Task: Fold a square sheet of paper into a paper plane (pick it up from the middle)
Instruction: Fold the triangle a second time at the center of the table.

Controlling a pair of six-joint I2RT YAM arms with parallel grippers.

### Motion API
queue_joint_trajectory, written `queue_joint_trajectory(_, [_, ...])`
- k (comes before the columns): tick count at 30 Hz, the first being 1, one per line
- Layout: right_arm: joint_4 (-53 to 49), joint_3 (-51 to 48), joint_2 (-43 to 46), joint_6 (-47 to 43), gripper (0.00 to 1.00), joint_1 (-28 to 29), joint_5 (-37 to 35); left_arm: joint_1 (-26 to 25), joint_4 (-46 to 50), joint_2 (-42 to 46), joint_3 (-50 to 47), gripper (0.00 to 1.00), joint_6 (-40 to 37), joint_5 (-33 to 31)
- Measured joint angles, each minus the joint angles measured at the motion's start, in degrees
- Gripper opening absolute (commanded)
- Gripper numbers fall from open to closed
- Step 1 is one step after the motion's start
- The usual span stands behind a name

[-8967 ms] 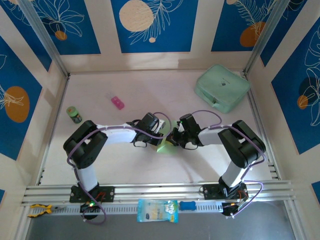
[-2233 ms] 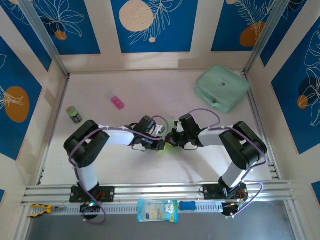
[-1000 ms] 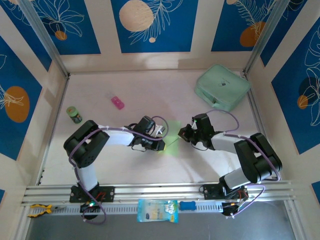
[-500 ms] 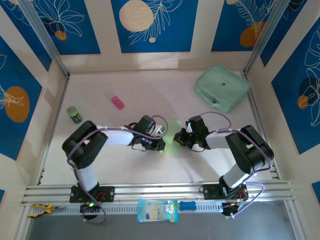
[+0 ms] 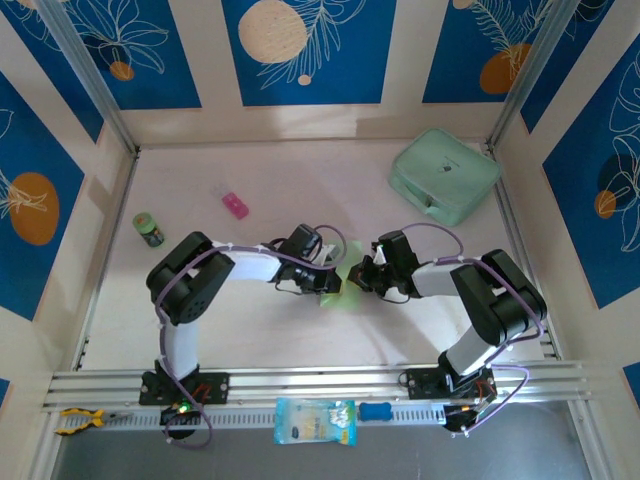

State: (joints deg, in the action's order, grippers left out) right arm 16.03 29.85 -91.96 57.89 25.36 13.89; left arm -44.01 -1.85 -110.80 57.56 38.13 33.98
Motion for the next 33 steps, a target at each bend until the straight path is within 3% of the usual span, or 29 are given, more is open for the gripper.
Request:
queue_joint_trajectory(15, [-0.04, 0.0, -0.2, -0.44, 0.0, -0.15, 1.03, -0.37, 3.19, 3.39, -3.15, 0.09, -3.8, -1.25])
queue_joint_trajectory(33, [-0.07, 0.0, -0.26, -0.42, 0.0, -0.22, 1.27, -0.44, 7.54, 7.89, -6.86, 0.07, -7.19, -3.67])
